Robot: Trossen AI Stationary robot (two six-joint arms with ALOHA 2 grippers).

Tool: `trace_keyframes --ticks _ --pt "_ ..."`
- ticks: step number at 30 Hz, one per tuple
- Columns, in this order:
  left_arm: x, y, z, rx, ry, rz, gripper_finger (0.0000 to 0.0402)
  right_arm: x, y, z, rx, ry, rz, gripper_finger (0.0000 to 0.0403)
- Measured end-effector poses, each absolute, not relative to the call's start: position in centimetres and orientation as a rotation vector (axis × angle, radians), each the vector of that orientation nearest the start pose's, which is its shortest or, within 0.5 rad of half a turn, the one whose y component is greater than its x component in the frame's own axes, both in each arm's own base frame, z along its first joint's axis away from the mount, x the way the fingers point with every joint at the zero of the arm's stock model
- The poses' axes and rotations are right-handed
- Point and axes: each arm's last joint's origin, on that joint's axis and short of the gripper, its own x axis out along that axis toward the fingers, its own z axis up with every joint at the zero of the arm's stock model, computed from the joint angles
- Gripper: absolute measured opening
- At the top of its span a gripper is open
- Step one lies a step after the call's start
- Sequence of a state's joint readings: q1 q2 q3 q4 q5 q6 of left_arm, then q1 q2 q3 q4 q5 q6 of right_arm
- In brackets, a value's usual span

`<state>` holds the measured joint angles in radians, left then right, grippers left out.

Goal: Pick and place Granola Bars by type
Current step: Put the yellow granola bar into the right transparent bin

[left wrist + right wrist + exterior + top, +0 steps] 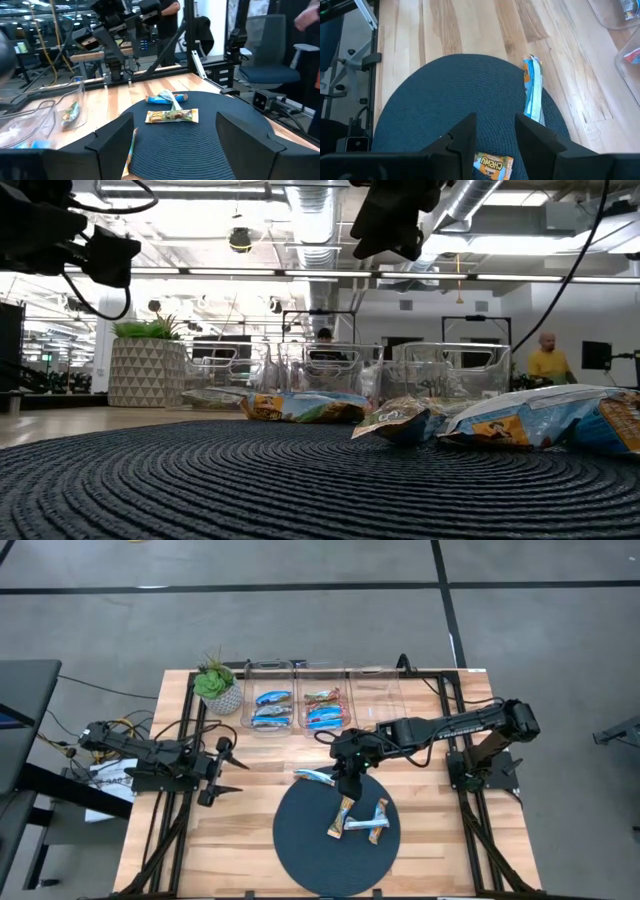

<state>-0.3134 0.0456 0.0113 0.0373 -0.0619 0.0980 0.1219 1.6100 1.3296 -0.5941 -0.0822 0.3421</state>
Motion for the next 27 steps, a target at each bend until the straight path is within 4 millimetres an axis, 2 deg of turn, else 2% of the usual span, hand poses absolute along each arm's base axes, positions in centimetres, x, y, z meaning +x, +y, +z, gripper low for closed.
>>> trace_keyframes --ticks 17,27 --pt "10.04 -3.24 15.81 0.085 0.094 -0.31 0.0274 34.16 4.42 28.32 0.335 0.899 0.022 0.0126" --pt "9.65 -3.13 16.4 0.071 0.024 -0.312 0.0274 34.16 4.42 28.33 0.335 0.899 0.022 0.0126"
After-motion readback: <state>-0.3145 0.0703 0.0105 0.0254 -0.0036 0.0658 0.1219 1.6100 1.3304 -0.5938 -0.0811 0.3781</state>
